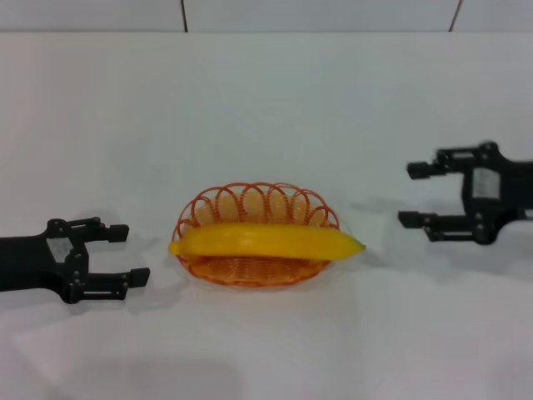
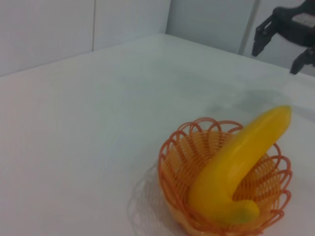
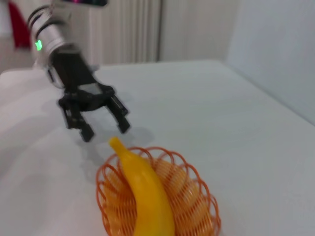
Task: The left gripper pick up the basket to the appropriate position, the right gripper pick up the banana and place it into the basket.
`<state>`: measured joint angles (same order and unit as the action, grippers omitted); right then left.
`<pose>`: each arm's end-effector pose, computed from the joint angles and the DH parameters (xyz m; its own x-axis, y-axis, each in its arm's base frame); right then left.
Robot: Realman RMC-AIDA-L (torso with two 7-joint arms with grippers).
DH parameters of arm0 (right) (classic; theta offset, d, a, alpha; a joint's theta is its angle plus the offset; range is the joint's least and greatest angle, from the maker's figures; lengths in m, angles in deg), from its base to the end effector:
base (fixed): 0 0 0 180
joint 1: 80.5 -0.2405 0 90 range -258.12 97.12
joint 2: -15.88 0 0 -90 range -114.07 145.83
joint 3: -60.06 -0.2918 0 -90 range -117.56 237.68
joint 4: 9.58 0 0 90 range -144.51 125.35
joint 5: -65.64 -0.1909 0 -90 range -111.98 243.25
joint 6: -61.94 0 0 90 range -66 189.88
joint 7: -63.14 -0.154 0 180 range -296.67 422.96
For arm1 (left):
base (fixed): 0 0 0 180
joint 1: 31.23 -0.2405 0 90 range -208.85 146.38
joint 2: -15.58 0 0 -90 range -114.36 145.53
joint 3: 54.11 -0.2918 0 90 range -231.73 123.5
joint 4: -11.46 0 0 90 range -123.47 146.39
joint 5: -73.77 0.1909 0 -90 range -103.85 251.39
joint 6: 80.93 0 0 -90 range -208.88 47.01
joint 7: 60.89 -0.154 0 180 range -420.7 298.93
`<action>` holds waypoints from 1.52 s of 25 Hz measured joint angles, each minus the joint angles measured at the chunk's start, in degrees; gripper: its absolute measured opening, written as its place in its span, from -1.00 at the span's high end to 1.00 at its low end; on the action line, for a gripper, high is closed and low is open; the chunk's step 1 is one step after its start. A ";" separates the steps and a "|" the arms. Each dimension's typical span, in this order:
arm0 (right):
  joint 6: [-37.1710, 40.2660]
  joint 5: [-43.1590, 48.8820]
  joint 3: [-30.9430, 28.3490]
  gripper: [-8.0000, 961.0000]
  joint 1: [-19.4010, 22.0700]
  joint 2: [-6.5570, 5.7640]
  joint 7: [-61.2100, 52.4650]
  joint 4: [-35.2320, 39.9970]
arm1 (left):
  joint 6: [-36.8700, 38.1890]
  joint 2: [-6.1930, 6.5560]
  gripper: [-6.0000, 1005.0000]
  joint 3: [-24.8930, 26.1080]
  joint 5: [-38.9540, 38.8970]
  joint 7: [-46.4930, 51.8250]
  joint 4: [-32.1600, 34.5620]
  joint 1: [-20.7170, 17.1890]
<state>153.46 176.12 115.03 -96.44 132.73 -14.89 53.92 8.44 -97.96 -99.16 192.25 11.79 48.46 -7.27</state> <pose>0.2927 0.2916 0.0172 0.9520 -0.1203 -0.2815 -0.2058 -0.9323 -0.2975 -0.3349 0.2978 -0.0059 0.8857 0.3399 0.3162 0.4086 -0.8941 -0.1835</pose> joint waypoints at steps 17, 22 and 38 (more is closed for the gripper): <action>-0.84 3.26 -9.13 -0.39 -4.85 -0.21 21.39 -26.85 | 0.50 -0.90 -0.69 -0.20 0.73 -9.63 0.00 -1.56; -0.87 3.24 -11.91 -0.39 -5.08 -0.22 23.88 -28.98 | 0.22 -1.32 -0.69 3.74 0.02 -13.10 0.00 -3.01; -0.84 3.67 -13.22 -0.39 -6.01 -0.22 24.99 -30.48 | 0.00 -2.03 -0.69 4.43 0.17 -13.96 0.00 -2.22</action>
<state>152.62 179.79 101.80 -102.45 132.51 10.10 23.45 8.45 -99.99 -94.74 192.42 -2.17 48.46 -9.49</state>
